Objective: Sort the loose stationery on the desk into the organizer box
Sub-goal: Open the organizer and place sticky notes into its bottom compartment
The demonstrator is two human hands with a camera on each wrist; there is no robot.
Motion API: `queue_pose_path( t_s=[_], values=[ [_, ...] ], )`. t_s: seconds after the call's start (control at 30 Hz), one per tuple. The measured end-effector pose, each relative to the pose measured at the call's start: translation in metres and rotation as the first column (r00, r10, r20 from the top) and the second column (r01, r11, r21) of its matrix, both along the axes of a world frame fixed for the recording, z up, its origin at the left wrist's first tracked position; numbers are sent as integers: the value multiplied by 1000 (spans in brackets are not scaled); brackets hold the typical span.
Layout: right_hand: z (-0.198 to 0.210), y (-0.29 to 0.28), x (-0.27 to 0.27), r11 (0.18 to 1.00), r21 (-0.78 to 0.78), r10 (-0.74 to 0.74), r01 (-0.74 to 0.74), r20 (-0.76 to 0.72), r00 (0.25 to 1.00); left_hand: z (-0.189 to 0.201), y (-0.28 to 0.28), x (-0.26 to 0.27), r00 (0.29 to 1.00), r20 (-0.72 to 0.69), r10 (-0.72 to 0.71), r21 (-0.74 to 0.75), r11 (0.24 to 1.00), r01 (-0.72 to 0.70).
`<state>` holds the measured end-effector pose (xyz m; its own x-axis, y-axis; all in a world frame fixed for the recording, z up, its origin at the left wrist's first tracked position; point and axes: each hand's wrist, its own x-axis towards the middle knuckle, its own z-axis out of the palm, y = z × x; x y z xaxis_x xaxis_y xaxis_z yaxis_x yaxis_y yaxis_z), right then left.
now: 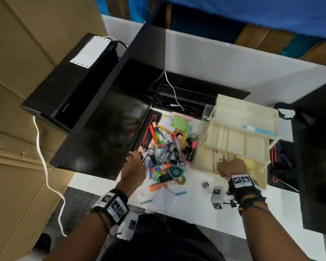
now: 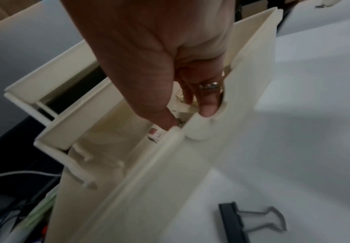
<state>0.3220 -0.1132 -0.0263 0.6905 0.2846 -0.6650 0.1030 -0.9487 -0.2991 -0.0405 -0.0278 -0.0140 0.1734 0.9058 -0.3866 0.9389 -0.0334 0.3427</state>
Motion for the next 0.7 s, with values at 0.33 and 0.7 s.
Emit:
queue_pose_path(
  t_s=[0.33, 0.7],
  values=[
    [12, -1, -28, 962, -86, 274, -260, 278, 921, -11, 3, -9, 917, 225, 329, -196, 937, -288],
    [10, -8, -17, 962, -17, 266, -271, 264, 927, -7, -10, -7, 990, 89, 112, -94, 990, -104]
  ],
)
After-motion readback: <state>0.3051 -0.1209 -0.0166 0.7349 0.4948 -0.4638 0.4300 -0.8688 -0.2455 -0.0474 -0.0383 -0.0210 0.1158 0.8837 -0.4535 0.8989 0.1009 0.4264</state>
